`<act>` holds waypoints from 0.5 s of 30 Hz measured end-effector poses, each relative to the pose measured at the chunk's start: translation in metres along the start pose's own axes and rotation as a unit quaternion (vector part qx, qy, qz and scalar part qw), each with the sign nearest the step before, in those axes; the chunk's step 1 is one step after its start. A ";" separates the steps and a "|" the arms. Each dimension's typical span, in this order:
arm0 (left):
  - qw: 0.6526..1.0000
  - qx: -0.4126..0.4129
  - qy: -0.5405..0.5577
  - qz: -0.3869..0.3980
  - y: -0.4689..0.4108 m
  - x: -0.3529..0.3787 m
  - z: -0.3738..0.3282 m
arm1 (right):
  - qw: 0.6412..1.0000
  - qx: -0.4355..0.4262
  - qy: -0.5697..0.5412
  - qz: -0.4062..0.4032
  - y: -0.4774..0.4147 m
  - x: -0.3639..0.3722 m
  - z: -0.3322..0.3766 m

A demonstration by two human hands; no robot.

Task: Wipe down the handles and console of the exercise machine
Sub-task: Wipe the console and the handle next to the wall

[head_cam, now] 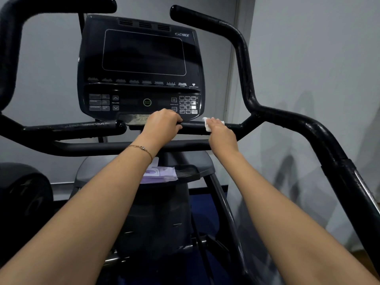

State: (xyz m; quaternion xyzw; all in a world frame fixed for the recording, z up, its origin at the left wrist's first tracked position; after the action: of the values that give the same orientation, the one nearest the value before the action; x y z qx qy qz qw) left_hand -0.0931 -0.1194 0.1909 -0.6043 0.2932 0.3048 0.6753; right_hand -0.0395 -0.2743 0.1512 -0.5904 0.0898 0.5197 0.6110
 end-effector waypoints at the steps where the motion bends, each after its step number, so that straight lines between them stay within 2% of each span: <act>1: 1.000 -0.001 -0.002 0.001 0.000 0.000 0.000 | 1.000 0.002 0.006 -0.003 -0.001 0.001 0.007; 6: 0.999 0.002 -0.044 0.011 0.004 -0.004 -0.002 | 0.999 -0.051 0.011 -0.014 0.010 0.007 0.014; 11: 0.997 0.015 -0.071 0.016 0.007 -0.004 -0.002 | 0.999 0.033 0.007 -0.016 0.002 -0.004 -0.009; 13: 0.998 0.015 -0.058 0.010 0.008 -0.002 0.000 | 0.999 0.031 0.007 -0.022 0.005 0.000 0.001; 15: 0.999 0.014 -0.049 0.007 0.009 -0.001 0.000 | 1.000 -0.010 0.007 -0.025 0.013 0.006 0.005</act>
State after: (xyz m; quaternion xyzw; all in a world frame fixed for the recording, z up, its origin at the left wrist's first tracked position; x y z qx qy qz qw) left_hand -0.1004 -0.1183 0.1857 -0.5768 0.2683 0.3350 0.6951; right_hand -0.0491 -0.2701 0.1407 -0.6023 0.0740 0.5009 0.6171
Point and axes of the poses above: each hand's wrist, its own y-axis away from the middle knuckle, its own x-axis out of the palm, z = x × y, the point moved 3 cm from there along -y, towards the middle knuckle, and after that the axes turned 5 degrees about -y, right-handed, at the moved point
